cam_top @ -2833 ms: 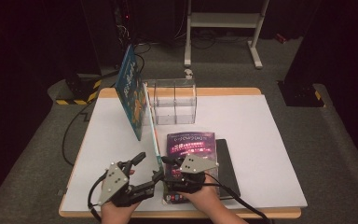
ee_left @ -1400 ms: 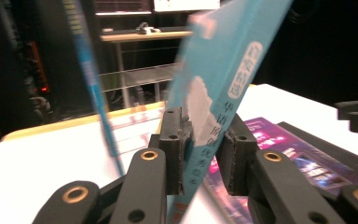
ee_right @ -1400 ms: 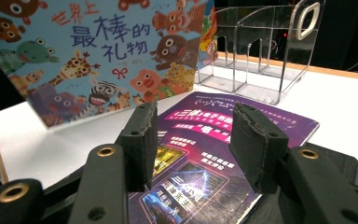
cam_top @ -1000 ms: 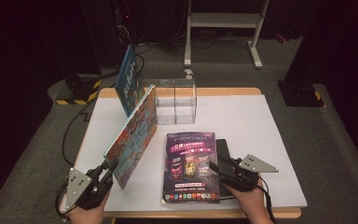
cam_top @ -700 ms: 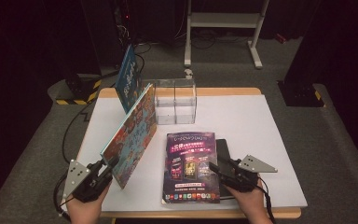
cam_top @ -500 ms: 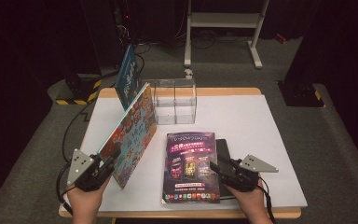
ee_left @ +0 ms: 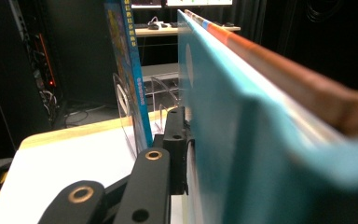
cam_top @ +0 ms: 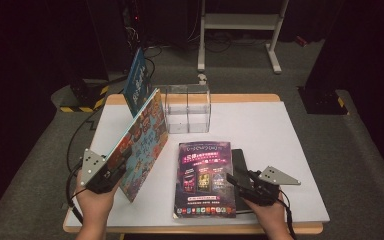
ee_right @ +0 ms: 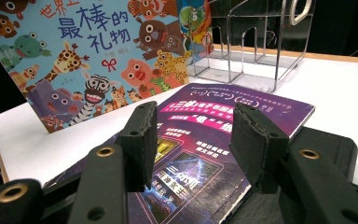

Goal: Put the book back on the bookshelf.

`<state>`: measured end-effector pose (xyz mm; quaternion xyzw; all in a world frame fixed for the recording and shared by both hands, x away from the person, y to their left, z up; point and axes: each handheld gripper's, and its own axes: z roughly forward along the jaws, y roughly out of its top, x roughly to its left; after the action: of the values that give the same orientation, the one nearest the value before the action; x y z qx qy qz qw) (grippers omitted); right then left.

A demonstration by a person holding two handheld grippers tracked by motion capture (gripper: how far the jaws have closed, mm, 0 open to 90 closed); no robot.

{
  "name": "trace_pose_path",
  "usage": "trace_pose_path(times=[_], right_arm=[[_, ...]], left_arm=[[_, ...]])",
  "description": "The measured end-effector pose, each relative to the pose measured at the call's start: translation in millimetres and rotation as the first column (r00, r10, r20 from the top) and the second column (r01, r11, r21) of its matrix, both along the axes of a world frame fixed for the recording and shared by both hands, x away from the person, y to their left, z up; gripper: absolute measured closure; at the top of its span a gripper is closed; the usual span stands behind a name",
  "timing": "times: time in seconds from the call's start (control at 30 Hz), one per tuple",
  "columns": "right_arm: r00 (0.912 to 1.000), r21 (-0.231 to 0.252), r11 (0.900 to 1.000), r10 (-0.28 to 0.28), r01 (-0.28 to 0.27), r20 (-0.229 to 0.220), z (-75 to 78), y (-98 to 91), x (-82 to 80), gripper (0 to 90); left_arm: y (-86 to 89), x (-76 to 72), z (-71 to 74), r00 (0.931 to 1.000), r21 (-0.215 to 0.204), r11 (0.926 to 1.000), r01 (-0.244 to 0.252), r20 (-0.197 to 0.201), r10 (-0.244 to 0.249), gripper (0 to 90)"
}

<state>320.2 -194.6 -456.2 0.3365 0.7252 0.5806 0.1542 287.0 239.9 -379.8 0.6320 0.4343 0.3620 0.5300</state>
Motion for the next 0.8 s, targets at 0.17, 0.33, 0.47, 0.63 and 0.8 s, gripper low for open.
trace_pose_path(times=[0.17, 0.33, 0.47, 0.63, 0.8], right_arm=[[1.0, 0.003, 1.0, 0.005, -0.005, -0.003, 0.1, 0.6, -0.3, 50.4], [0.9999, 0.006, 0.9999, 0.011, -0.011, -0.005, 0.2, 1.3, -0.6, 50.5], [0.9999, 0.013, 0.9998, 0.017, -0.017, -0.004, 0.9, 1.0, -1.1, 50.5], [0.9998, 0.022, 0.9995, 0.021, -0.021, 0.0, 2.9, -1.1, -2.0, 50.5], [0.9997, 0.031, 0.9992, 0.024, -0.024, -0.006, 3.2, -3.3, -1.7, 50.4]], left_arm=[[-0.8, 0.8, 2.6, 0.9998, 0.024, 0.9996, -0.018, -0.01, 0.018, 79.4], [-2.9, 3.9, 5.7, 0.9999, 0.079, 0.9968, 0.016, -0.008, -0.015, 80.4], [-6.3, 7.1, 13.5, 0.9987, 0.125, 0.9914, 0.04, -0.037, -0.035, 80.4], [-6.4, 8.0, 13.8, 0.9991, 0.111, 0.9934, 0.029, -0.036, -0.025, 80.4], [-2.7, 6.6, 9.7, 0.9994, 0.072, 0.9973, 0.016, -0.03, -0.014, 80.3]])
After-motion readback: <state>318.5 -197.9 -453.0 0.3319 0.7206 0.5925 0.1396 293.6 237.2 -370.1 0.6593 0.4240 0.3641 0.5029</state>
